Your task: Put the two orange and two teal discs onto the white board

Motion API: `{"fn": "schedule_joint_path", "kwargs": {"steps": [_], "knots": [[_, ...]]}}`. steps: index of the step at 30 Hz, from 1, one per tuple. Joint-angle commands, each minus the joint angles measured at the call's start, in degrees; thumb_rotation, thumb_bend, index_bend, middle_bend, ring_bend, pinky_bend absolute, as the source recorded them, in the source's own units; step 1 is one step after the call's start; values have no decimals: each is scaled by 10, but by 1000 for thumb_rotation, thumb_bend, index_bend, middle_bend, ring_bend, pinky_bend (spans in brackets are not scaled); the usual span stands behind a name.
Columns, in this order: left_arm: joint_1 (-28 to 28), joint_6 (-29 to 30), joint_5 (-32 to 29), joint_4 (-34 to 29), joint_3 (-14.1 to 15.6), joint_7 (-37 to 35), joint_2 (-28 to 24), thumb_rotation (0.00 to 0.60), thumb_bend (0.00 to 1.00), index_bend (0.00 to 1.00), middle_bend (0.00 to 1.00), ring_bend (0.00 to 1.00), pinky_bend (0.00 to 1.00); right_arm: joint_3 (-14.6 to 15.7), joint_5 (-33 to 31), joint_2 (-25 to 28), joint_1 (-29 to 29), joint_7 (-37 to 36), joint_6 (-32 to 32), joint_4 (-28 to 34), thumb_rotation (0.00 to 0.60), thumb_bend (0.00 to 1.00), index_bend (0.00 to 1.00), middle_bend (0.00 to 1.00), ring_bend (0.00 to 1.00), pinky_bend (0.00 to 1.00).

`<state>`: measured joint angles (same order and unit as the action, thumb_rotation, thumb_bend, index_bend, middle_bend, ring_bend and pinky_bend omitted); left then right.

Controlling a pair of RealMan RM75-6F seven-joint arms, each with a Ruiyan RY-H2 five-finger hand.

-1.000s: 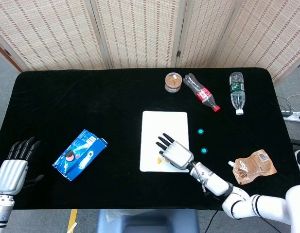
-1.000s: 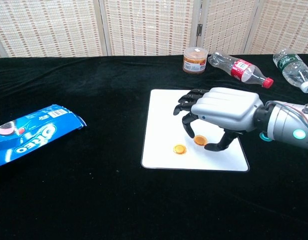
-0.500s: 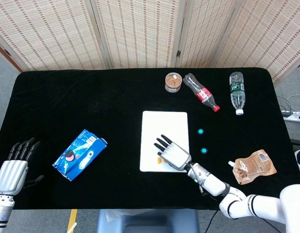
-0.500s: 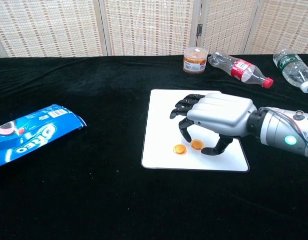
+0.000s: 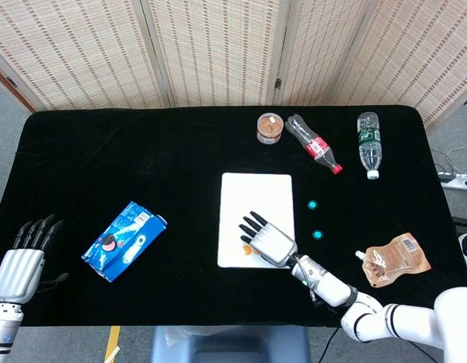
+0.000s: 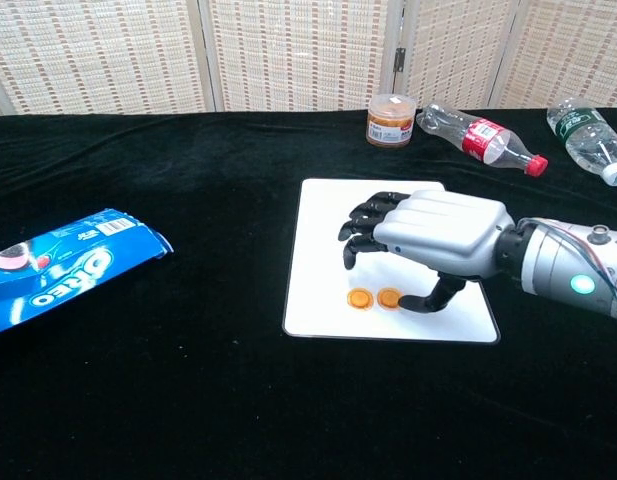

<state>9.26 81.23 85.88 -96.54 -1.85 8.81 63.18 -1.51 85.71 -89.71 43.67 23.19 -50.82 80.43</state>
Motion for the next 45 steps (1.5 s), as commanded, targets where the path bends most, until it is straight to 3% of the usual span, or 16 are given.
{"fn": "schedule_joint_path", "kwargs": {"steps": [1, 4, 11, 17, 22, 31, 45], "knots": [[1, -1, 0, 0, 0, 1, 0, 600, 161, 0, 0, 32, 0, -3, 2, 11, -7, -11, -17, 9, 600, 395, 132, 102, 10, 0], [2, -2, 1, -1, -1, 0, 0, 600, 161, 0, 0, 32, 0, -9, -6, 28, -20, -22, -37, 17, 600, 395, 56, 35, 4, 0], [6, -5, 4, -1, -1, 0, 1, 600, 162, 0, 0, 32, 0, -17, -72, 78, -65, -34, -63, 25, 600, 395, 36, 0, 0, 0], [11, -7, 7, -5, -3, 13, 4, 600, 161, 0, 0, 32, 0, -13, -112, 96, -89, -44, -57, 13, 600, 280, 41, 0, 0, 0], [13, -7, 10, -11, -4, 16, 1, 600, 162, 0, 0, 32, 0, 5, -98, 89, -106, -56, -65, -17, 600, 261, 198, 0, 0, 0], [16, -8, 15, -17, -2, 22, 0, 600, 162, 0, 0, 30, 0, 13, -78, 62, -121, -97, -71, -71, 600, 261, 374, 0, 0, 0], [14, -9, 11, -15, 0, 22, 1, 600, 161, 0, 0, 27, 0, -2, -81, 36, -107, -109, -37, -115, 600, 265, 451, 0, 0, 0]]}}
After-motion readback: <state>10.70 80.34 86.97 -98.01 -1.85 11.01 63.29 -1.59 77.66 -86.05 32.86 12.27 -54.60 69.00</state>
